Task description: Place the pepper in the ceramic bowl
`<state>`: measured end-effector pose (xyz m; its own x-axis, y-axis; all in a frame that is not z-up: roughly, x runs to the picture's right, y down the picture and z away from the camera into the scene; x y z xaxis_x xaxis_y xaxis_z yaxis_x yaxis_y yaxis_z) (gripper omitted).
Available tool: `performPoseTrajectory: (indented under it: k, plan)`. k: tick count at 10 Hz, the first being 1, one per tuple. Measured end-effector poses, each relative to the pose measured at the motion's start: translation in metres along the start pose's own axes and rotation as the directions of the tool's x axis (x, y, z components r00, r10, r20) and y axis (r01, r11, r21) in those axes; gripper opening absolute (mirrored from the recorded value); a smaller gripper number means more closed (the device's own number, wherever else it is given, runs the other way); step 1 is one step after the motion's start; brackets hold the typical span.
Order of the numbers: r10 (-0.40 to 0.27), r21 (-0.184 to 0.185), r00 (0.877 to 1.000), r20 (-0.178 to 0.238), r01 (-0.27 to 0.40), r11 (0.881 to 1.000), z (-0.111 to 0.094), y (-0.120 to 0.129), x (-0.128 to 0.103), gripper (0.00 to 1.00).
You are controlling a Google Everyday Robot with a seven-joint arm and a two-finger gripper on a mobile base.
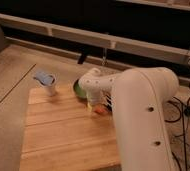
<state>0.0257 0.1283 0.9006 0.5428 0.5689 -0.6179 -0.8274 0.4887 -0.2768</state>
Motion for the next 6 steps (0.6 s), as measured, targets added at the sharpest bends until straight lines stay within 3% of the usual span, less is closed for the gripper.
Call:
performPoseTrajectory:
  k: [3, 5, 6]
  plan:
    - [-0.059, -0.022, 0.998, 0.014, 0.059, 0.998, 0.0050, 0.0126, -0.0160, 0.45]
    - [-0.062, -0.036, 0.998, 0.009, 0.062, 0.997, 0.0101, 0.0135, -0.0145, 0.23]
    - [-0.059, -0.038, 0.998, 0.007, 0.059, 0.998, 0.0108, 0.0133, -0.0134, 0.19]
